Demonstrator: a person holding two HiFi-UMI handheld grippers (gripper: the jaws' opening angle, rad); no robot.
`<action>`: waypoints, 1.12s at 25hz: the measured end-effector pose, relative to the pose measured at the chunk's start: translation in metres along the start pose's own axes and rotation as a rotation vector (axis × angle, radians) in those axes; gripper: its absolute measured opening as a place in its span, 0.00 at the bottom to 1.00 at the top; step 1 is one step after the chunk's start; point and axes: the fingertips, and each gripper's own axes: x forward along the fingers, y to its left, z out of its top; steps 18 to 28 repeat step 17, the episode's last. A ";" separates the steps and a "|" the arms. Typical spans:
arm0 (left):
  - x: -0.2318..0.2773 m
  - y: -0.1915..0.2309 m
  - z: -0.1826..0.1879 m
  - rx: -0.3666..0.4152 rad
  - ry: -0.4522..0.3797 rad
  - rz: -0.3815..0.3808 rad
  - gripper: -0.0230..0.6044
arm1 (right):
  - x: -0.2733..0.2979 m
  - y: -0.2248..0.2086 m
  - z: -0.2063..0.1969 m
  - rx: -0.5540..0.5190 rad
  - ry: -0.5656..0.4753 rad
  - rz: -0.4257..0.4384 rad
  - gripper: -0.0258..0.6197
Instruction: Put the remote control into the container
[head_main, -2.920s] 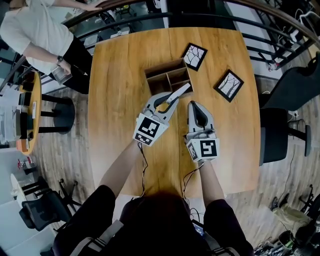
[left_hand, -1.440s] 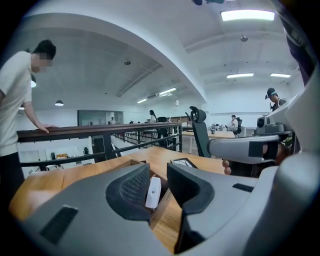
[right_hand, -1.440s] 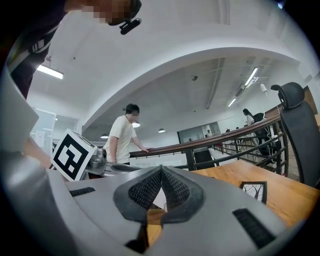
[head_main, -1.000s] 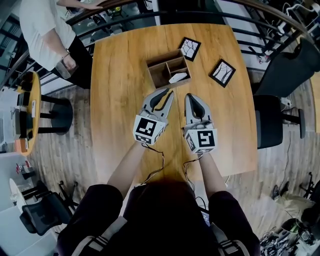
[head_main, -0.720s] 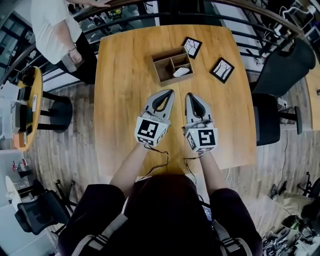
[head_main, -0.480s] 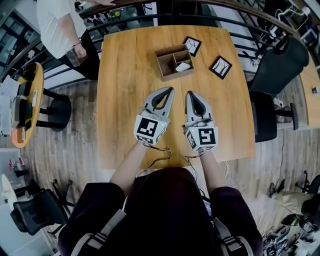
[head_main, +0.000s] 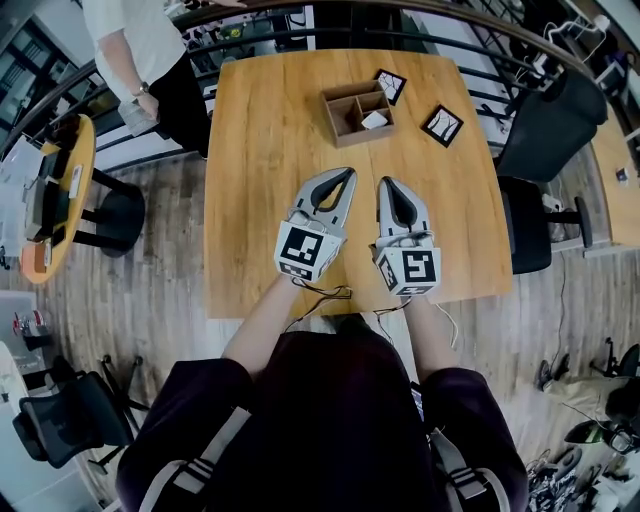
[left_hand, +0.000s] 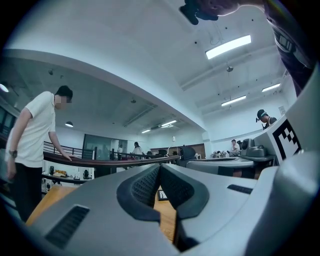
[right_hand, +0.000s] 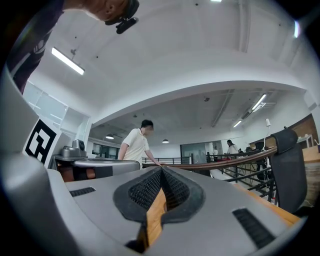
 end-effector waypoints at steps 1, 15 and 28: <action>-0.003 -0.001 0.001 0.000 0.000 0.000 0.06 | -0.002 0.002 0.001 -0.002 0.000 -0.001 0.07; -0.018 -0.015 0.006 0.009 -0.003 -0.007 0.06 | -0.021 0.008 0.009 -0.013 -0.012 -0.012 0.07; -0.019 -0.017 0.005 0.006 0.002 -0.008 0.06 | -0.023 0.007 0.009 -0.013 -0.010 -0.014 0.07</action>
